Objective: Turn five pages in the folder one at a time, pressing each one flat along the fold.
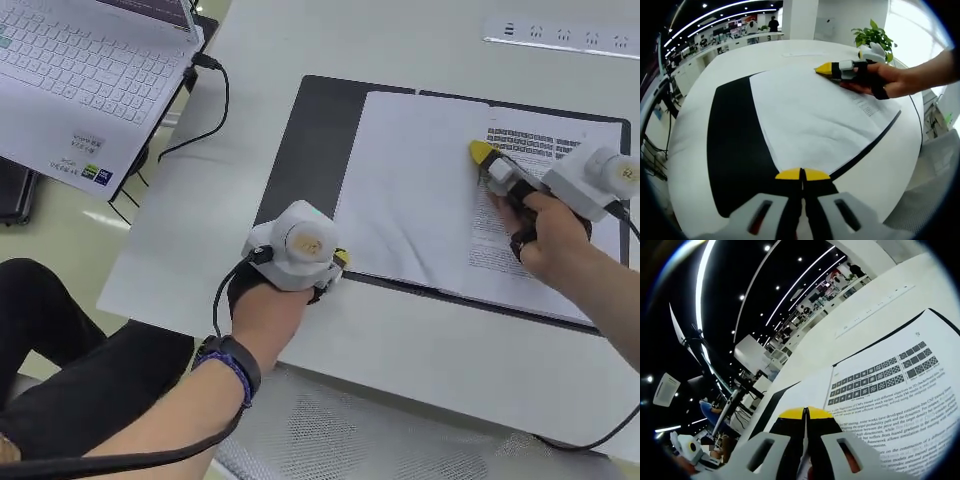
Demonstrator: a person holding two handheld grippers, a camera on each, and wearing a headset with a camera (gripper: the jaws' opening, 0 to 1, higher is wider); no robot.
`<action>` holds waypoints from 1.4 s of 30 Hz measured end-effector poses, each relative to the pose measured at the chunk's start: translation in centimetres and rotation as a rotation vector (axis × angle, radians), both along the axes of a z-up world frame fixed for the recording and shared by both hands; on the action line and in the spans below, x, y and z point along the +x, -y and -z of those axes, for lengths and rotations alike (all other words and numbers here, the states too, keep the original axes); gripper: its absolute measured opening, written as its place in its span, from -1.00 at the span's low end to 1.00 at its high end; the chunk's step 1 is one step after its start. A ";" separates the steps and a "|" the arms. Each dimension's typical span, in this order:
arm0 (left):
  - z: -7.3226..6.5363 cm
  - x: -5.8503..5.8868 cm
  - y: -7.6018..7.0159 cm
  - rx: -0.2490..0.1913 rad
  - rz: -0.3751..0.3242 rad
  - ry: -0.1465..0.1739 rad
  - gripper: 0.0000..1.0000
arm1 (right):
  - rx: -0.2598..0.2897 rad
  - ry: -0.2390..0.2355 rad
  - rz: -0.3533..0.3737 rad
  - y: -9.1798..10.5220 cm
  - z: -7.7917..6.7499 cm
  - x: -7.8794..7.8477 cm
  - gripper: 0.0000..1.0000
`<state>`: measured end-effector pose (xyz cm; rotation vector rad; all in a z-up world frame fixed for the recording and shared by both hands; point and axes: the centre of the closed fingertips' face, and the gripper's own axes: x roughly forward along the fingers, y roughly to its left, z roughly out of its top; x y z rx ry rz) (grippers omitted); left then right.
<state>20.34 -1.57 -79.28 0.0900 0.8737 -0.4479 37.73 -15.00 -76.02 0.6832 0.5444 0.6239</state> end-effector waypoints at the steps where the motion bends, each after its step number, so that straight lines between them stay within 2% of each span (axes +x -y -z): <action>1: 0.0 0.0 0.0 -0.001 0.000 0.000 -1.00 | 0.000 0.002 -0.002 0.0 -0.1 -0.3 -1.00; 6: 0.0 0.0 0.0 -0.001 0.000 0.001 -1.00 | 0.004 0.013 -0.023 0.1 -0.1 -1.8 -1.00; 13: 0.0 0.0 0.0 -0.005 -0.001 -0.002 -1.00 | 0.024 0.028 -0.050 0.2 -0.1 -4.8 -1.00; 16: 0.0 0.0 0.0 -0.005 -0.002 0.000 -1.00 | 0.028 0.025 -0.049 0.3 0.0 -5.1 -1.00; 25: 0.1 0.0 0.1 -0.003 -0.001 0.004 -1.00 | 0.019 0.027 -0.080 0.2 0.1 -7.6 -1.00; 35: 0.1 0.0 0.1 0.001 -0.006 0.009 -1.00 | 0.024 0.012 -0.082 0.4 0.4 -9.6 -1.00; 42: 0.0 -0.1 0.0 0.000 -0.021 0.011 -1.00 | 0.025 -0.002 -0.109 0.3 0.4 -11.2 -1.00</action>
